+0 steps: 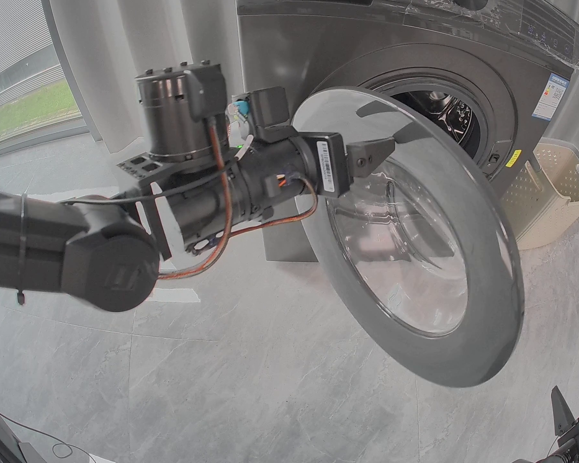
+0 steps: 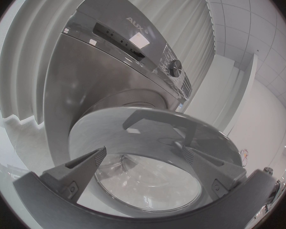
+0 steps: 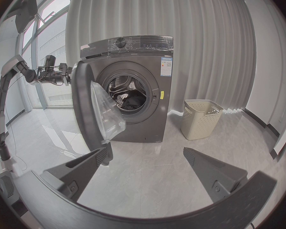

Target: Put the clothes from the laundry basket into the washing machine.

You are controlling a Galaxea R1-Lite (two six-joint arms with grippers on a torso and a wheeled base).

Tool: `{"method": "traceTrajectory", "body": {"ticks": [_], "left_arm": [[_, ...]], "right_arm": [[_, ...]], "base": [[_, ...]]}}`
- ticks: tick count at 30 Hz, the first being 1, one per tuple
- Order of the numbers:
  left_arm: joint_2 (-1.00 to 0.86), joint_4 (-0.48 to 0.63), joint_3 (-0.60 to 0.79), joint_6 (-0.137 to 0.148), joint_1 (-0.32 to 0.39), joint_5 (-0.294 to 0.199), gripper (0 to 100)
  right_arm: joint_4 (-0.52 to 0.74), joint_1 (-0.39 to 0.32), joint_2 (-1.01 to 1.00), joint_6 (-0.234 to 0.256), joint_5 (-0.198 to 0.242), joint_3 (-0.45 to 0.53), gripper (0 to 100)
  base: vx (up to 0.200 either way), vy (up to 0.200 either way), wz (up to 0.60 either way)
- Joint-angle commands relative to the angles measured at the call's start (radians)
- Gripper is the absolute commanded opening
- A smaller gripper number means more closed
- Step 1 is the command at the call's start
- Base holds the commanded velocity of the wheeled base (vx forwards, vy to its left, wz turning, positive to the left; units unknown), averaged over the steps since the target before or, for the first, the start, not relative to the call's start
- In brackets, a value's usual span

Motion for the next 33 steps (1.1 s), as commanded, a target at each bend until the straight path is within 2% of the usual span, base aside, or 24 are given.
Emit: {"method": "traceTrajectory", "body": {"ticks": [1, 4, 6, 9, 13, 16, 22, 23, 26, 30, 31, 33], "left_arm": [[0.143, -0.017, -0.152, -0.042, -0.001, 0.025, 100], [0.231, -0.031, -0.269, -0.057, -0.001, 0.142, 100], [0.281, -0.052, -0.330, -0.071, -0.001, 0.194, 100], [0.314, -0.080, -0.381, -0.092, -0.001, 0.234, 100], [0.268, -0.069, -0.344, -0.111, -0.002, 0.241, 100], [0.165, -0.023, -0.252, -0.111, -0.022, 0.241, 100], [-0.127, 0.064, 0.033, -0.105, -0.084, 0.232, 100], [-0.228, 0.101, 0.131, -0.102, -0.108, 0.229, 100], [-0.410, 0.175, 0.303, -0.098, -0.130, 0.227, 100], [-0.634, 0.199, 0.536, -0.052, -0.107, 0.178, 100], [-0.697, 0.202, 0.601, -0.040, -0.077, 0.163, 100], [-0.802, 0.204, 0.699, -0.036, -0.015, 0.145, 100]], "right_arm": [[0.000, 0.000, -0.005, -0.001, 0.000, 0.018, 100], [0.000, 0.000, -0.005, -0.001, 0.000, 0.018, 100], [0.000, 0.000, -0.005, -0.001, 0.000, 0.018, 100], [0.000, 0.000, -0.005, -0.001, 0.000, 0.018, 100], [0.000, 0.000, -0.005, -0.001, 0.000, 0.018, 100], [0.000, 0.000, -0.005, -0.001, 0.000, 0.018, 100], [0.000, 0.000, -0.005, -0.001, 0.000, 0.018, 100], [0.000, 0.000, -0.005, -0.001, 0.000, 0.018, 100], [0.000, 0.000, -0.005, -0.001, 0.000, 0.018, 100], [0.000, 0.000, -0.005, -0.001, 0.000, 0.018, 100], [0.000, 0.000, -0.005, -0.001, 0.000, 0.018, 100], [0.000, 0.000, -0.005, -0.001, 0.000, 0.018, 100]], "base": [[0.000, 0.000, 0.00], [0.000, 0.000, 0.00], [0.000, 0.000, 0.00], [0.000, 0.000, 0.00], [0.000, 0.000, 0.00], [0.000, 0.000, 0.00], [0.000, 0.000, 0.00], [0.000, 0.000, 0.00], [0.000, 0.000, 0.00], [0.000, 0.000, 0.00], [0.000, 0.000, 0.00], [0.000, 0.000, 0.00]]}}
